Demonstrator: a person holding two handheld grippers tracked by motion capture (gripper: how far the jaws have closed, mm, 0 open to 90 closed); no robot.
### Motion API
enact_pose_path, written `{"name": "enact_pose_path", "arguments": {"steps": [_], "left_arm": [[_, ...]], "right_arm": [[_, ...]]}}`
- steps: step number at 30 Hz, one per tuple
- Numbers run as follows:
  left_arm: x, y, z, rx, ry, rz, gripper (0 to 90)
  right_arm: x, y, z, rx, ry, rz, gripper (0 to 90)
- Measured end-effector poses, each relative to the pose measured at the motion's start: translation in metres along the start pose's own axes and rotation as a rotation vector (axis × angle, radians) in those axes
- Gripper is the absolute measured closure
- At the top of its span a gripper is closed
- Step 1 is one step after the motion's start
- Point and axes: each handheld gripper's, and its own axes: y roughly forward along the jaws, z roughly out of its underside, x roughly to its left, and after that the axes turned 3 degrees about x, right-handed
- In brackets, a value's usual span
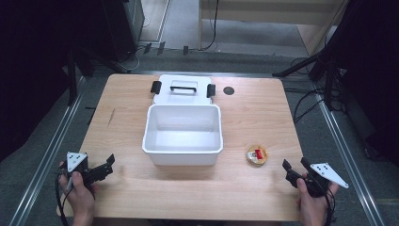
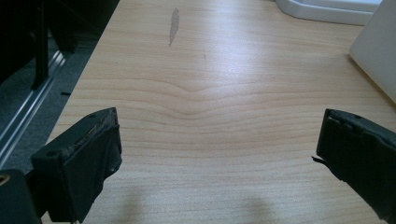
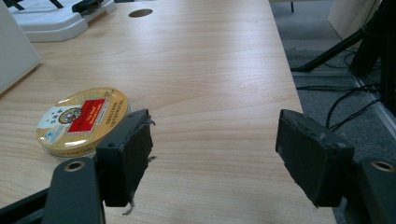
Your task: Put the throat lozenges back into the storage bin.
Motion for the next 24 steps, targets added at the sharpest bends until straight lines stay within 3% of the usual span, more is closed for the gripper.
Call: {"name": "enact_pose_path", "arguments": {"steps": [5, 10, 12, 13, 15, 16, 20, 22, 23, 24], "left_arm": [[0.001, 0.000, 0.000, 0.002, -0.009, 0.009, 0.7], [0.002, 0.000, 0.000, 0.003, -0.011, 0.014, 0.7], [0.002, 0.000, 0.000, 0.001, -0.012, 0.017, 0.7], [0.002, 0.000, 0.000, 0.000, -0.012, 0.019, 0.7], [0.003, 0.000, 0.000, -0.006, -0.021, 0.027, 0.7], [0.004, -0.001, 0.000, -0.008, -0.024, 0.033, 0.7], [0.005, -0.002, 0.001, -0.016, -0.027, 0.036, 0.7], [0.004, -0.002, 0.001, -0.022, -0.025, 0.032, 0.7], [0.004, -0.002, 0.001, -0.022, -0.025, 0.032, 0.7], [0.003, -0.002, 0.001, -0.021, -0.019, 0.026, 0.7]], "right_arm": [[0.002, 0.000, -0.002, 0.009, -0.025, -0.005, 32.2], [0.005, -0.002, -0.008, -0.022, -0.044, 0.020, 34.4], [0.007, 0.000, -0.010, 0.011, -0.081, 0.025, 37.5], [0.009, 0.002, -0.012, 0.046, -0.104, 0.004, 38.3], [0.009, 0.002, -0.013, 0.050, -0.114, -0.004, 40.7], [0.011, 0.001, -0.016, 0.080, -0.134, 0.005, 48.2], [0.013, -0.002, -0.024, 0.130, -0.177, 0.028, 47.9], [0.017, -0.002, -0.032, 0.201, -0.228, 0.007, 44.5], [0.017, -0.002, -0.032, 0.201, -0.228, 0.007, 44.5], [0.020, -0.001, -0.035, 0.240, -0.261, 0.017, 43.8]]}}
